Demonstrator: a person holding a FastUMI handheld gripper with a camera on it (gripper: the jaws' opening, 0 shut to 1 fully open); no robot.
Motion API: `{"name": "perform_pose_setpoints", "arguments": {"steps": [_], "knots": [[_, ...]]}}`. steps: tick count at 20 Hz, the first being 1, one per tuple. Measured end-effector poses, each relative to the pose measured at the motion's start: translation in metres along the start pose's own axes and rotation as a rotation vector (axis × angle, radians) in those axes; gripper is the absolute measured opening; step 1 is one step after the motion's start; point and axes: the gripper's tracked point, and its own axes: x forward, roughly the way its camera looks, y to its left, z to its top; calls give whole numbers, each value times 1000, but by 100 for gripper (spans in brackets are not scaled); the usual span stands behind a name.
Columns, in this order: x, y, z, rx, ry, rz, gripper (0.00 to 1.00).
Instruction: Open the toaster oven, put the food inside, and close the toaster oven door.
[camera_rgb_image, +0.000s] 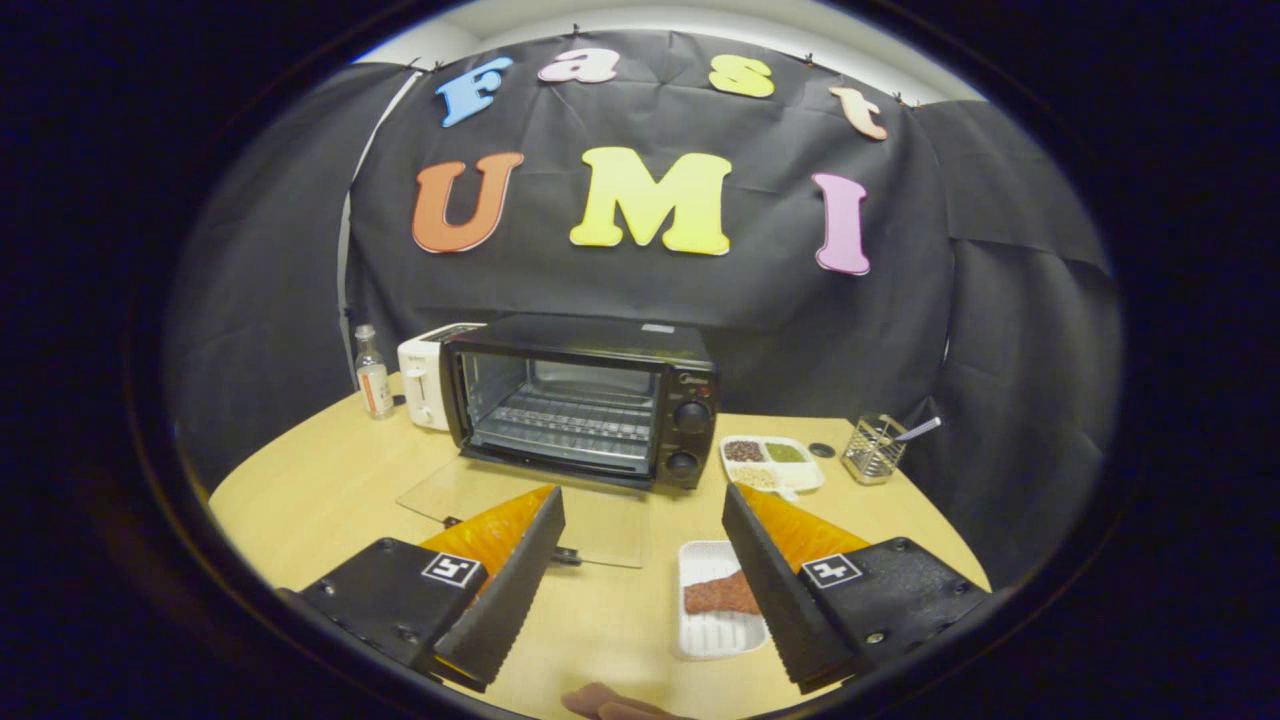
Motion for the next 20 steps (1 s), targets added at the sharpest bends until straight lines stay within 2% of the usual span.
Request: {"name": "perform_pose_setpoints", "arguments": {"steps": [4, 7, 13, 20], "knots": [[-5, -72, -6, -21, 58, -49, 100], [-8, -108, -22, -25, 139, -37, 100], [2, -124, -60, 108, 275, 102, 96], [17, -114, -107, 323, 416, 258, 71]]}}
